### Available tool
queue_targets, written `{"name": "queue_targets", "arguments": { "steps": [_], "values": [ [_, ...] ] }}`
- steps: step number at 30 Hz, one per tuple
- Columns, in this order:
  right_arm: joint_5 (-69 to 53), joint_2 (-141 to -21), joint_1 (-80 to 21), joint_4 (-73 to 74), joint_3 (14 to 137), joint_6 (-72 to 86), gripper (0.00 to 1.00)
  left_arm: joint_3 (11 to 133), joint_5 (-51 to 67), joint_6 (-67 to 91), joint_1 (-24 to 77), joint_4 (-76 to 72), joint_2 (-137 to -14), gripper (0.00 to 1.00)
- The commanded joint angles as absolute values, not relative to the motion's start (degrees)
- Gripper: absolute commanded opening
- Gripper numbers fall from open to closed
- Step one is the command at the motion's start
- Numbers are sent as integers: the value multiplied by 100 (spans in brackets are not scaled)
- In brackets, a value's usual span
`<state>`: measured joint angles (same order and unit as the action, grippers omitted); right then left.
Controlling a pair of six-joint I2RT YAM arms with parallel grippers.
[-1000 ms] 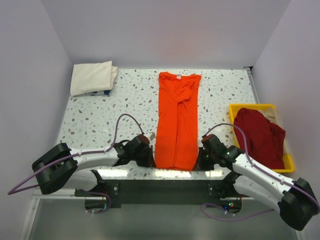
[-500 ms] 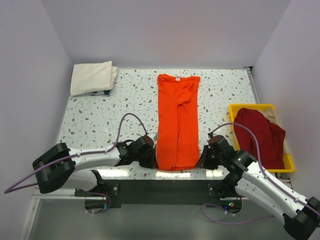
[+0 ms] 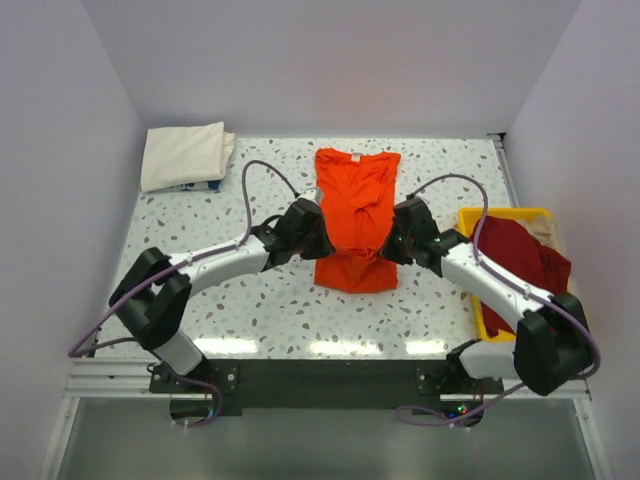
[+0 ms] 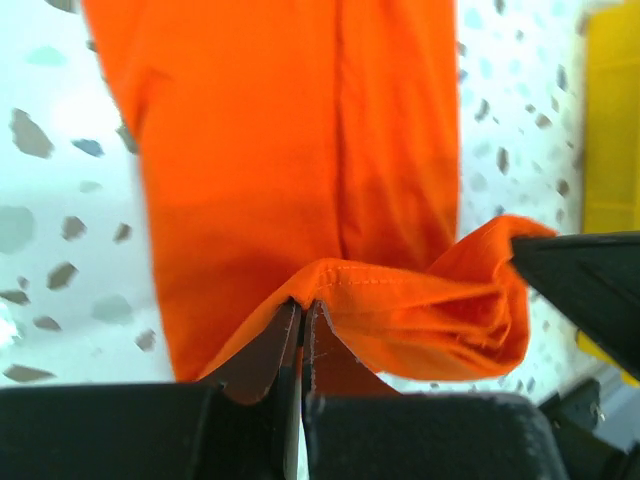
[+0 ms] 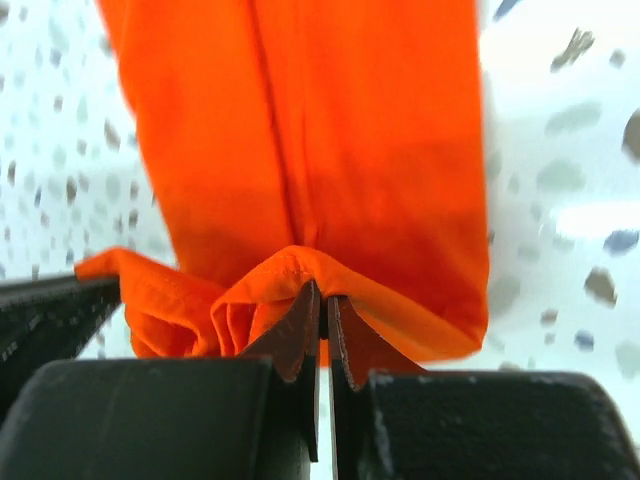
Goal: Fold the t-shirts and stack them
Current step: Fold the tshirt
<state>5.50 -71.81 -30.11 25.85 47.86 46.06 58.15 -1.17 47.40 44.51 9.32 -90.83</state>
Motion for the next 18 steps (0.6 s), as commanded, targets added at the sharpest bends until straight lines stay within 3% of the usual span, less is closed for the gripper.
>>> {"name": "queue_targets", "arguments": {
  "steps": [1,5,18],
  "values": [
    [834,-7830,-2664,1697,5237,4386,0,6126,-352,4878,4158,485,-9482,0],
    [914,-8690,-2374,1346,5738,4210,0,6477,-501,4931,3833,239,-10000,0],
    [449,-9887,-1758,1230,6723,4280,0,7347,-202,4852,3270,88,-10836,0]
  ]
}}
